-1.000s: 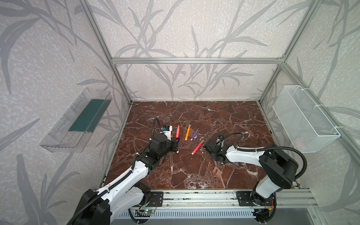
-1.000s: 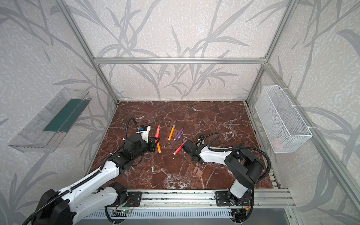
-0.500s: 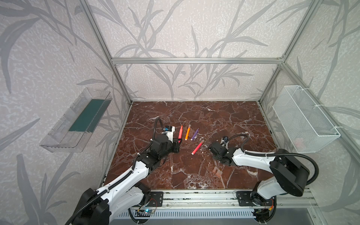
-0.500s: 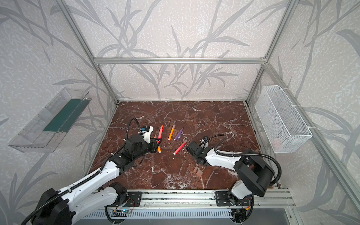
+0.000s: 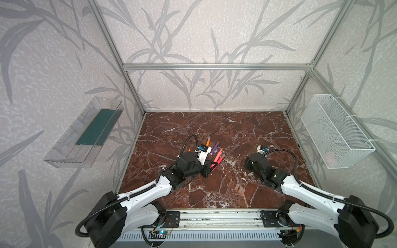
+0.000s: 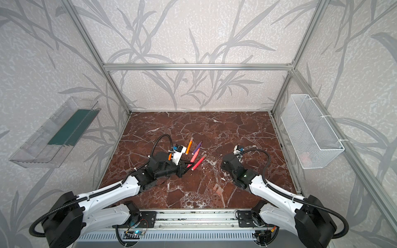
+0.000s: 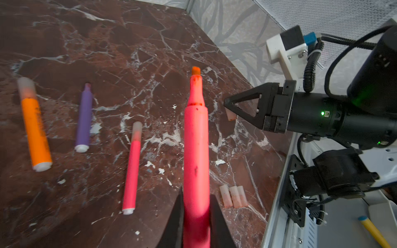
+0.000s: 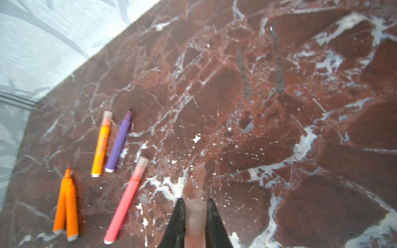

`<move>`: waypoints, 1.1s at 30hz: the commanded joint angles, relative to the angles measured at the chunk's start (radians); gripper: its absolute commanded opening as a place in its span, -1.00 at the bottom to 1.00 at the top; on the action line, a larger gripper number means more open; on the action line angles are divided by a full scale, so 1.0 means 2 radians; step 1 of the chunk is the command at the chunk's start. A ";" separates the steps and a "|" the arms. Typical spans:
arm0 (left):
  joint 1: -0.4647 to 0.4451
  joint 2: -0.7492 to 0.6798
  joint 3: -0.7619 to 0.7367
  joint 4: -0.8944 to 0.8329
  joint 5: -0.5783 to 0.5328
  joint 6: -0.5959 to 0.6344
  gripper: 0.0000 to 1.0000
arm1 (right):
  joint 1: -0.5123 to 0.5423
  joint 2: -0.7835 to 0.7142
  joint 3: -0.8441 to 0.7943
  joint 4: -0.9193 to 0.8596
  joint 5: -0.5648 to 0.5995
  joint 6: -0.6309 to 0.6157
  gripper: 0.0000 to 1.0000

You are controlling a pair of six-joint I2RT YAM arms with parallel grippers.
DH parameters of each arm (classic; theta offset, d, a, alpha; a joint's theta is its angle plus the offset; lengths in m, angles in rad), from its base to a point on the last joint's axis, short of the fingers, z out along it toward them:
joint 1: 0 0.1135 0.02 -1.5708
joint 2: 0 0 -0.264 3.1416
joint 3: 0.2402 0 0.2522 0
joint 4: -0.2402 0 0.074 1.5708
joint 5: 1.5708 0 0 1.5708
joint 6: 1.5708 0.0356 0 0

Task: Insert the pens into the pen caps
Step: 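Lift the cap with the right gripper and swing it toward the left gripper's marker, then align the held cap over the pink marker tip held by the left gripper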

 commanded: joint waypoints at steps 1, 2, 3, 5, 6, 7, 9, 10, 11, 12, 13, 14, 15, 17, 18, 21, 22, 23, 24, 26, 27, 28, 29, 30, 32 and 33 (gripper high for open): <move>-0.016 0.018 0.018 0.067 0.036 -0.008 -1.00 | -0.001 -0.048 0.003 0.048 -0.015 -0.018 -0.98; -0.022 0.026 0.020 0.075 0.037 -0.010 -1.00 | -0.001 -0.060 0.001 0.059 -0.017 -0.018 -0.98; -0.026 0.032 0.021 0.082 0.037 -0.013 -1.00 | 0.000 -0.069 -0.002 0.071 -0.021 -0.018 -0.98; -0.036 0.045 0.024 0.098 0.038 -0.018 -1.00 | -0.001 -0.085 -0.008 0.100 -0.035 -0.018 -0.98; -0.040 0.050 0.026 0.103 0.038 -0.020 -1.00 | -0.001 -0.089 -0.010 0.111 -0.042 -0.018 -0.98; -0.044 0.056 0.027 0.110 0.038 -0.022 -1.00 | -0.001 -0.093 -0.011 0.122 -0.050 -0.019 -0.98; -0.050 0.065 0.032 0.116 0.038 -0.025 -1.00 | 0.000 -0.096 -0.015 0.145 -0.058 -0.018 -0.98; -0.054 0.069 0.034 0.120 0.037 -0.028 -1.00 | -0.001 -0.096 -0.017 0.157 -0.061 -0.017 -0.98; -0.057 0.073 0.036 0.123 0.035 -0.029 -1.00 | -0.001 -0.097 -0.020 0.167 -0.063 -0.015 -0.98; -0.059 0.076 0.037 0.126 0.033 -0.030 -1.00 | -0.001 -0.098 -0.022 0.177 -0.064 -0.014 -0.99; -0.061 0.081 0.039 0.129 0.031 -0.032 -1.00 | -0.001 -0.098 -0.023 0.184 -0.065 -0.014 -1.00; -0.064 0.085 0.040 0.131 0.029 -0.033 -1.00 | -0.001 -0.099 -0.024 0.190 -0.067 -0.013 -1.00; -0.065 0.088 0.043 0.132 0.029 -0.033 -1.00 | 0.000 -0.101 -0.024 0.193 -0.068 -0.014 -1.00; -0.068 0.093 0.047 0.130 0.021 -0.033 -1.00 | -0.001 -0.107 -0.024 0.195 -0.070 -0.015 -1.00; -0.069 0.093 0.048 0.128 0.017 -0.032 -1.00 | -0.001 -0.112 -0.024 0.194 -0.070 -0.014 -1.00; -0.072 0.089 0.049 0.124 0.004 -0.029 -1.00 | 0.000 -0.126 -0.029 0.191 -0.072 -0.015 -1.00; -0.074 0.088 0.049 0.123 0.001 -0.028 -1.00 | -0.001 -0.130 -0.033 0.193 -0.075 -0.014 -1.00; -0.075 0.088 0.050 0.122 0.000 -0.027 -1.00 | -0.001 -0.134 -0.036 0.196 -0.077 -0.012 -1.00; -0.076 0.088 0.051 0.123 0.000 -0.028 -1.00 | 0.000 -0.138 -0.039 0.198 -0.080 -0.011 -1.00; -0.079 0.089 0.053 0.121 -0.001 -0.027 -1.00 | 0.000 -0.143 -0.044 0.202 -0.085 -0.008 -1.00; -0.080 0.089 0.055 0.120 -0.001 -0.026 -1.00 | 0.000 -0.144 -0.046 0.204 -0.088 -0.006 -1.00; -0.081 0.090 0.056 0.119 -0.002 -0.025 -1.00 | 0.001 -0.145 -0.048 0.208 -0.090 -0.006 -1.00; -0.083 0.091 0.057 0.118 -0.003 -0.025 -1.00 | 0.000 -0.145 -0.048 0.210 -0.092 -0.006 -1.00; -0.084 0.091 0.058 0.118 -0.004 -0.024 -1.00 | 0.001 -0.145 -0.048 0.209 -0.094 -0.006 -1.00; -0.086 0.090 0.058 0.118 -0.007 -0.024 -1.00 | 0.000 -0.142 -0.050 0.210 -0.094 -0.003 -1.00; -0.086 0.090 0.058 0.118 -0.008 -0.023 -1.00 | 0.000 -0.141 -0.050 0.211 -0.094 -0.002 -1.00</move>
